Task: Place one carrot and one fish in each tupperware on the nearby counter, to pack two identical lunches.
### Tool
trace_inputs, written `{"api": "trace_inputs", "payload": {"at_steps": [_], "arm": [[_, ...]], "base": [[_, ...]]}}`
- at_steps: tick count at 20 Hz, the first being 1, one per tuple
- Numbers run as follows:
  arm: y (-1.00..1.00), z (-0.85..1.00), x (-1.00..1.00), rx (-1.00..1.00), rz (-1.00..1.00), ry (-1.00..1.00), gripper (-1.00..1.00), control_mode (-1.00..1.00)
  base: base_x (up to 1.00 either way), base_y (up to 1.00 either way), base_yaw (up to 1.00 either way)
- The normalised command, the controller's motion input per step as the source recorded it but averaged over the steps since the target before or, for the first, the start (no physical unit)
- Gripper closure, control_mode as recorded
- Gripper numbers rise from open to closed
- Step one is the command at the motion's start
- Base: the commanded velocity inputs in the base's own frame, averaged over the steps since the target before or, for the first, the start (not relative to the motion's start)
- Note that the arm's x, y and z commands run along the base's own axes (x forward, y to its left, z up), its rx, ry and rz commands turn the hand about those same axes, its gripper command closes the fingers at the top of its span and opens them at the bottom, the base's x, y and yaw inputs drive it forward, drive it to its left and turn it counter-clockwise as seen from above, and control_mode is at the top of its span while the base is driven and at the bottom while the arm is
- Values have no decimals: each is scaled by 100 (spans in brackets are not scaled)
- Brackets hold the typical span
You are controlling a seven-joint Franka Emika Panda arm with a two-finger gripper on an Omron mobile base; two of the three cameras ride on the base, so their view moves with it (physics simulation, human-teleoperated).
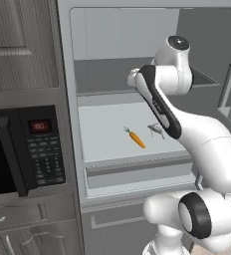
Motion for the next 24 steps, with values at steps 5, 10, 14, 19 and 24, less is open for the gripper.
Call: {"api": "trace_inputs", "payload": {"at_steps": [5, 10, 14, 19, 24], "arm": [[1, 4, 32, 0, -7, 0, -100, -100], [0, 0, 27, 0, -6, 0, -100, -100], [0, 0, 21, 0, -6, 0, -100, -100], [0, 0, 32, 0, -6, 0, -100, -100], [0, 0, 37, 0, -6, 0, -100, -100]], "base": [[0, 0, 0], [0, 0, 0], [0, 0, 0], [0, 0, 0], [0, 0, 0]]}}
